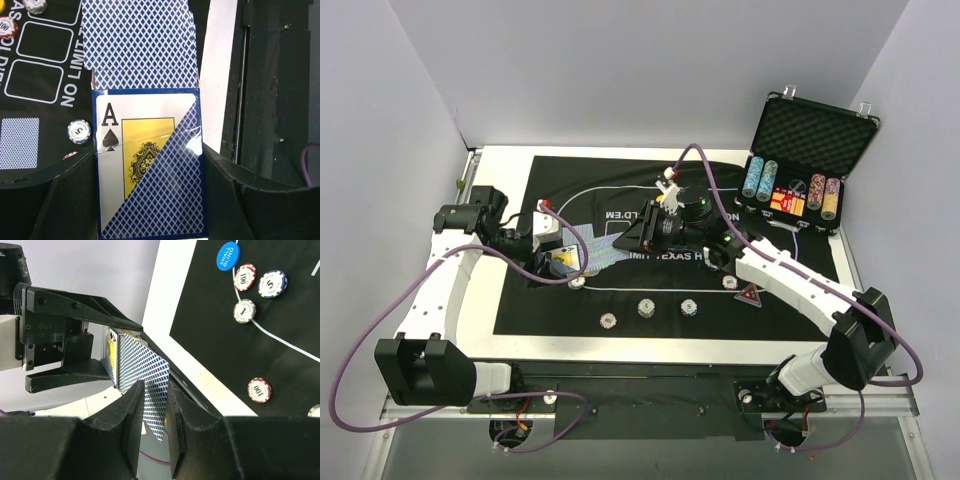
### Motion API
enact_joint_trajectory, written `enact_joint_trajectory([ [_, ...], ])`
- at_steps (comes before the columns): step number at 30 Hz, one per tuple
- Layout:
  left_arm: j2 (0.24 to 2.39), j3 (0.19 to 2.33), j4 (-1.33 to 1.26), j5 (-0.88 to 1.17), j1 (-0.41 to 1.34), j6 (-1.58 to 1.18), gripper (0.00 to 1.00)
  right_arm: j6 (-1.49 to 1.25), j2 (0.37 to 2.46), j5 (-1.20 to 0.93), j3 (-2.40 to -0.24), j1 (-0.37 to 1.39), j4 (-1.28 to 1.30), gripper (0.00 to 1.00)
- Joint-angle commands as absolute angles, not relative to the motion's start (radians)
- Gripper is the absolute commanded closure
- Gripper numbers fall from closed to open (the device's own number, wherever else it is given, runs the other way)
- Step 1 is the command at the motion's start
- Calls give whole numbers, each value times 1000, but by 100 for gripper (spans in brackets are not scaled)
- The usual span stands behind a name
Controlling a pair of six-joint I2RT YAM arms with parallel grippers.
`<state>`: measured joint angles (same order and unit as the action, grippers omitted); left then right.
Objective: Distribute texas hold em gaming equipment
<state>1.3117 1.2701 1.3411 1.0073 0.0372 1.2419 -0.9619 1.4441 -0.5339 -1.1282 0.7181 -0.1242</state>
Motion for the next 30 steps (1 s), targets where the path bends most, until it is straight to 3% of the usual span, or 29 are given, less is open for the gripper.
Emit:
enact_joint_trajectory([
  [1,1310,1292,1448,1081,31,1243,100,-962,1387,-557,-1123,709,-152,80],
  [7,1312,1290,1448,1081,31,1238,100,-950,1365,-558,-1123,683,-126,85],
  [13,1310,1290,1447,1081,31,1233,100,-960,1356,-564,-1121,672,-121,100],
  [21,1312,1292,1445,1077,31,1230,100,-980,1327,-583,-1106,624,-127,100],
  [30,1313,1298,1447,1075,29,1233,100,-959,1253,-611,-964,439,-91,100],
])
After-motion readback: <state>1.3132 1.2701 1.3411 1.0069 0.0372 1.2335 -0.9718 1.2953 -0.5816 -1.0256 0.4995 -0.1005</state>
